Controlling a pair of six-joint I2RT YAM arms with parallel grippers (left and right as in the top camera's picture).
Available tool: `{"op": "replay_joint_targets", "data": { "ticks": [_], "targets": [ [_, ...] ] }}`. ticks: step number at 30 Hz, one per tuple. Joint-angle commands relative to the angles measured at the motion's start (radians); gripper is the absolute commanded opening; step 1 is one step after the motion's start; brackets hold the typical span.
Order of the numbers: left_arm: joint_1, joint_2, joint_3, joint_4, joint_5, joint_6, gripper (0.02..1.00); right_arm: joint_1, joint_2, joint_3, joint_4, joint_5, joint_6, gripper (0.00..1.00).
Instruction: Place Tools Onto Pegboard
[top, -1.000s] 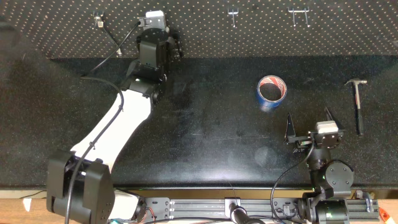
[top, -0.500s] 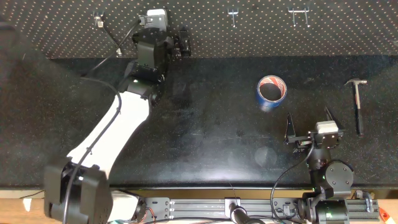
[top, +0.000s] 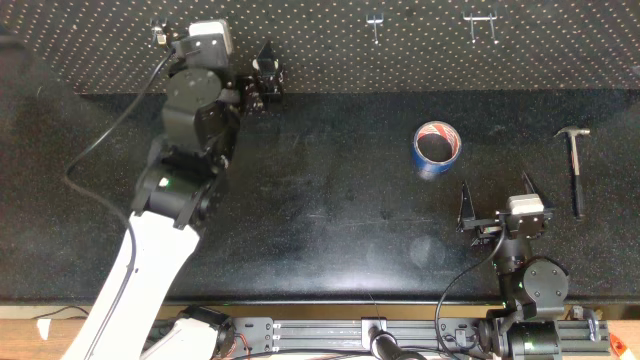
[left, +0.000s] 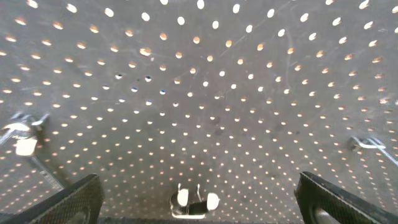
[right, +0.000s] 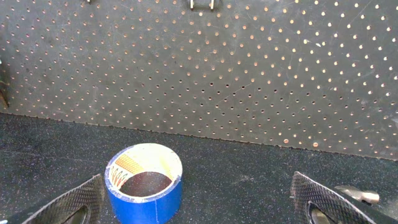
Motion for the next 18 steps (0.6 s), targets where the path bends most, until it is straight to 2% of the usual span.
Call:
{"op": "replay_joint_targets", "data": {
  "ticks": [1,3,8,18],
  "targets": [
    [0.002,-0.148,-0.003,-0.205,0.012,0.005,0.996,-0.006,-0.008,-0.002,-0.006,0.008,-0.013,0.976],
    [0.004,-0.227,-0.013,-0.297,0.023,0.005,0.996,-0.006,-0.008,-0.002,-0.006,0.008,-0.013,0.976],
    [0.066,-0.443,-0.186,-0.296,0.121,0.005,0.996,-0.006,-0.008,-0.002,-0.006,0.008,-0.013,0.976],
    [0.24,-0.823,-0.696,0.057,0.181,0.002,0.996,-0.006,-0.008,-0.002,-0.006,0.008,-0.013,0.976]
  ]
}}
